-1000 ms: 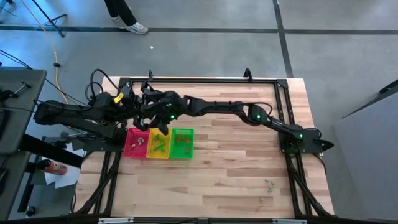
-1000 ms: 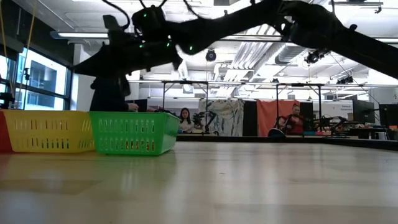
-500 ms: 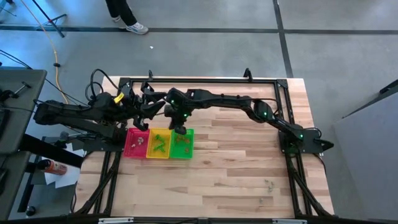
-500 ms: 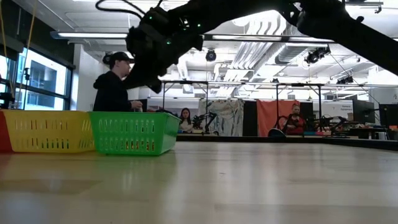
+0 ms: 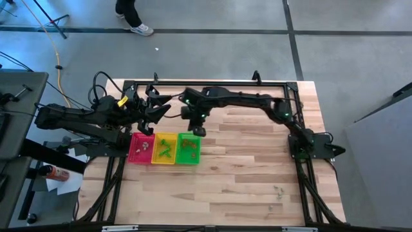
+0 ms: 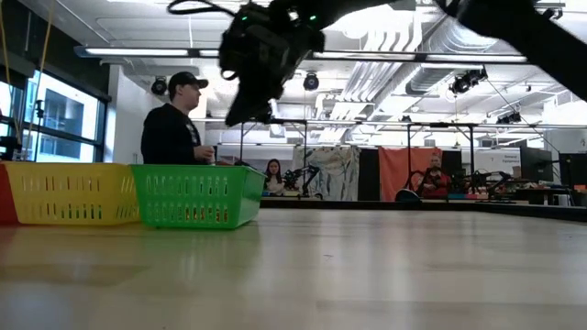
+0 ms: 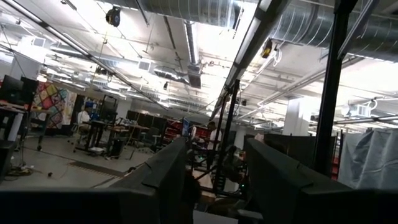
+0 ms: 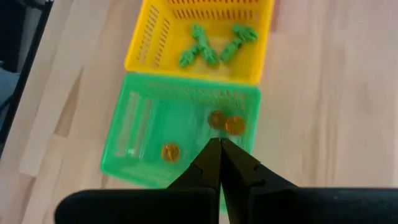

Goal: Sort Halloween decoration
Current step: Put the white skull toy into the red bin

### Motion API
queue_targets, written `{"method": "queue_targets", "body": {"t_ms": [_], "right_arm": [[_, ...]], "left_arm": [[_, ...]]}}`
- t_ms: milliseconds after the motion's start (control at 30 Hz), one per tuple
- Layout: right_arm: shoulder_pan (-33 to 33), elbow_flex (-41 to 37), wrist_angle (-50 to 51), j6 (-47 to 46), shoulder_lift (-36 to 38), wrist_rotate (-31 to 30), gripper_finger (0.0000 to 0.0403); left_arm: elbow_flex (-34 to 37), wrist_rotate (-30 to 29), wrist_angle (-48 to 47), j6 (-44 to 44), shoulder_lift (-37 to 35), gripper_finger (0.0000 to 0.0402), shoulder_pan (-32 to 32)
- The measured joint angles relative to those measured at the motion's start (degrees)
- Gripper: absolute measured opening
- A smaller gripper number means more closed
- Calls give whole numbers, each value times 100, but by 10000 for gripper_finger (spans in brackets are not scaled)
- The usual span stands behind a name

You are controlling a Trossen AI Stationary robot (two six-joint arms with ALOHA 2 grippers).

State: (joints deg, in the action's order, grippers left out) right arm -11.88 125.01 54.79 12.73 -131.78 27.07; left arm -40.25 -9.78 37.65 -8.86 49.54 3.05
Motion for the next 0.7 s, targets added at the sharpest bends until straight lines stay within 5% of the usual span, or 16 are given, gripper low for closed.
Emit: {"method": "queue_targets", "body": {"t_ms": [400,700], "right_arm": [[117,-5611,-3348,-1951,3949,-1139,0],[1006,-7437,-4119,-3289,6778,-2784,0]], "left_arm": [[0,0,-7,2,0,159,0],[0,0,-318,6,0,159,0]]}}
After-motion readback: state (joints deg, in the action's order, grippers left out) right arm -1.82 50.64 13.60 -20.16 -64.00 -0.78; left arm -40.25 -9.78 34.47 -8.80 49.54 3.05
